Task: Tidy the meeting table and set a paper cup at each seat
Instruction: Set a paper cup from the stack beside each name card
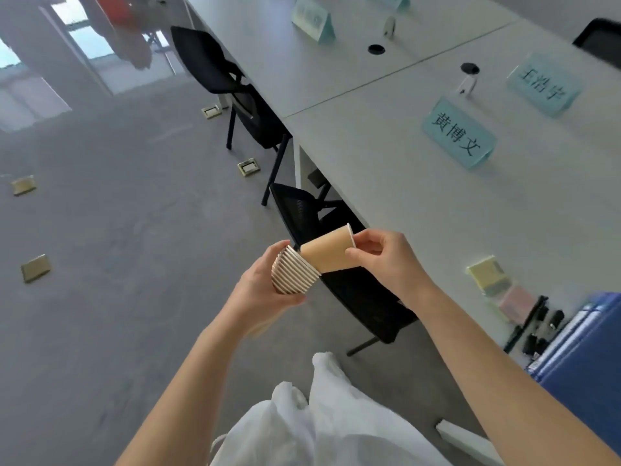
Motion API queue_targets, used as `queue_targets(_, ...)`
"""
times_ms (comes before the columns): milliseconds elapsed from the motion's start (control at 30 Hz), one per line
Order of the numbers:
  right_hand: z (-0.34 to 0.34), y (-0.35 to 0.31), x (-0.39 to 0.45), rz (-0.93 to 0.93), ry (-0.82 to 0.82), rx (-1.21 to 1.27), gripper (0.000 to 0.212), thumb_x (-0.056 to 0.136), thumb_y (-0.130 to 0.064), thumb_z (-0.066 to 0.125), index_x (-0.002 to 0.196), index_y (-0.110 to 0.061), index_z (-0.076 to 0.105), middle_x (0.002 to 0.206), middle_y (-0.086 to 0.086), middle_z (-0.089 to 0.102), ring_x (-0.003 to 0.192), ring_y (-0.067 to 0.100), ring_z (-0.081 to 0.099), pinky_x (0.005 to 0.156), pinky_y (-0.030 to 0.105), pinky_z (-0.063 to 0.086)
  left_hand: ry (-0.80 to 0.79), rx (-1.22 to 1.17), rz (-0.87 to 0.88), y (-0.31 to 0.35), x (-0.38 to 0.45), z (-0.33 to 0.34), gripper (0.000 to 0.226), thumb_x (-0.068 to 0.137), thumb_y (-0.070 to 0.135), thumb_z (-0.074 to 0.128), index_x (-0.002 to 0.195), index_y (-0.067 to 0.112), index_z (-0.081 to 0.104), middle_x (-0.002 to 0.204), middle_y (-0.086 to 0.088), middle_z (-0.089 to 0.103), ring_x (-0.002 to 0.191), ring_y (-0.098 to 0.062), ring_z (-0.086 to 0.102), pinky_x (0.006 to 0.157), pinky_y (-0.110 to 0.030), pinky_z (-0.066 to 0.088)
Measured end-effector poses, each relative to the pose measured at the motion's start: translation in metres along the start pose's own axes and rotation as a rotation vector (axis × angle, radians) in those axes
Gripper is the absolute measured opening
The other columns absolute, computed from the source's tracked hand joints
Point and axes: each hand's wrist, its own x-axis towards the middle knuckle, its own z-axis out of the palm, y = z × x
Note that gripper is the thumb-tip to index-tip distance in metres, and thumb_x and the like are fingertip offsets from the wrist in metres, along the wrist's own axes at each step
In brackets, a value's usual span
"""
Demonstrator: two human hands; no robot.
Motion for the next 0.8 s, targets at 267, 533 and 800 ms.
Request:
queue_targets(267, -0.038, 0.033, 0.096, 0.097, 0.328, -0.234, 0.010, 0.084, -0.013, 0.065, 0.092, -0.007, 0.068, 0.082, 0.000, 0.065, 0.077, 0.017, 0.059, 0.070, 0.022, 0.041, -0.084, -0.138, 0.046, 0.032, 0.094, -0.013, 0.088, 0.070, 0.024, 0.085, 0.136, 0.053, 0.035, 0.108, 0.019, 0.057, 0.098, -0.001, 0.059, 0.078, -0.017, 0.047)
queue_targets(533, -0.083, 0.101, 0.183, 0.207, 0.267, -0.685, 0.012, 0.086, 0.002, 0.047, 0.091, -0.002, 0.057, 0.092, 0.017, 0.060, 0.085, 0.037, 0.058, 0.061, 0.032, 0.035, -0.142, -0.146, 0.021, 0.065, 0.179, -0.015, 0.089, 0.065, 0.030, 0.085, 0.131, 0.061, 0.034, 0.115, 0.010, 0.058, 0.103, -0.010, 0.061, 0.085, -0.033, 0.056)
queue_targets(800, -0.085, 0.119, 0.207, 0.213, 0.105, -0.892, 0.020, 0.089, -0.001, 0.046, 0.105, -0.005, 0.058, 0.103, 0.013, 0.060, 0.105, 0.032, 0.052, 0.069, 0.036, 0.047, -0.214, -0.086, 0.001, 0.079, 0.224, -0.007, 0.090, 0.066, 0.031, 0.085, 0.132, 0.061, 0.031, 0.111, 0.014, 0.058, 0.101, -0.007, 0.060, 0.082, -0.028, 0.055)
